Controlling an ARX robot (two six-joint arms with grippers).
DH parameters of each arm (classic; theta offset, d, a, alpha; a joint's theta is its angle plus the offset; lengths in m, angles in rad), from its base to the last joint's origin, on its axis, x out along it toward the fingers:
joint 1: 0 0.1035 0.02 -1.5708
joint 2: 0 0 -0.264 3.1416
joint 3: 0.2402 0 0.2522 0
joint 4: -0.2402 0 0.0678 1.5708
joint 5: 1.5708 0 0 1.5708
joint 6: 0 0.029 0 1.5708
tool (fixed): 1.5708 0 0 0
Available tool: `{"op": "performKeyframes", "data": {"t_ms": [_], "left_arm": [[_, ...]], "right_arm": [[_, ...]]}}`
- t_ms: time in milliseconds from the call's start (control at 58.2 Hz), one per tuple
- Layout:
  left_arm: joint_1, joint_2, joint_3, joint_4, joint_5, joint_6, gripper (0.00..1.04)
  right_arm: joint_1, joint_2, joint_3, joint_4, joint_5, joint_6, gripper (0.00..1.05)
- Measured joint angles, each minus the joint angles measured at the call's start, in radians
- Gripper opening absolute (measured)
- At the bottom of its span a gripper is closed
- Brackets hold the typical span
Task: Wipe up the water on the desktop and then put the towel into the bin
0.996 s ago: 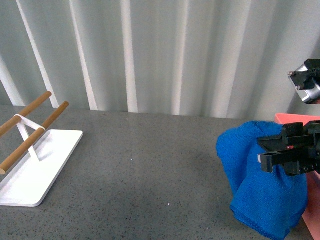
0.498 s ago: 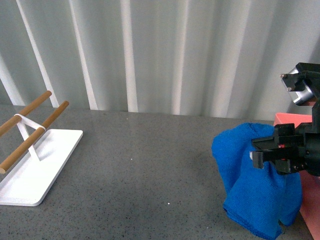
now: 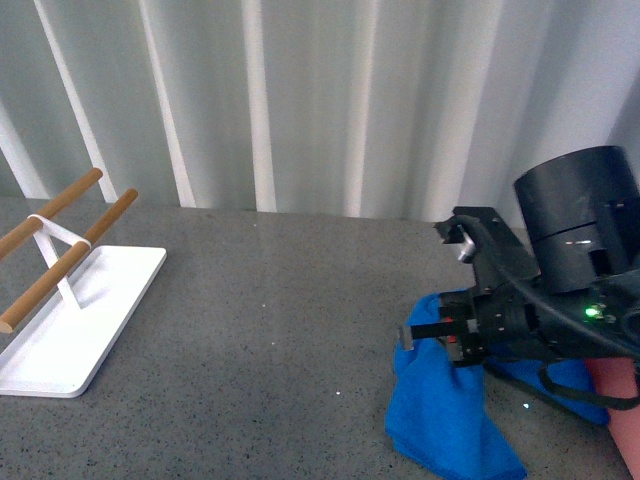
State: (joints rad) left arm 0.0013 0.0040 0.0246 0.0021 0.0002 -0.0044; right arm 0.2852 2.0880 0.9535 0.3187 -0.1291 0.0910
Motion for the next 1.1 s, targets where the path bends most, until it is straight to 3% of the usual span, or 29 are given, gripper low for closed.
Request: {"op": "performKeyframes", "data": {"t_ms": [361,704,1099], "left_arm": [[0.000,0.000,0.000,0.000,0.000,0.000,0.98],[0.000,0.000,0.000,0.000,0.000,0.000,0.98],[0.000,0.000,0.000,0.000,0.000,0.000,0.98]], "right_arm": [[0.056,0.145,0.084,0.020,-0.011,0.064,0.06],[-0.006,0.190,0.108,0.050,-0.042,0.066,0.06],[-0.054,0.303,0.312,0.032,-0.026,-0.002,0.06]]}}
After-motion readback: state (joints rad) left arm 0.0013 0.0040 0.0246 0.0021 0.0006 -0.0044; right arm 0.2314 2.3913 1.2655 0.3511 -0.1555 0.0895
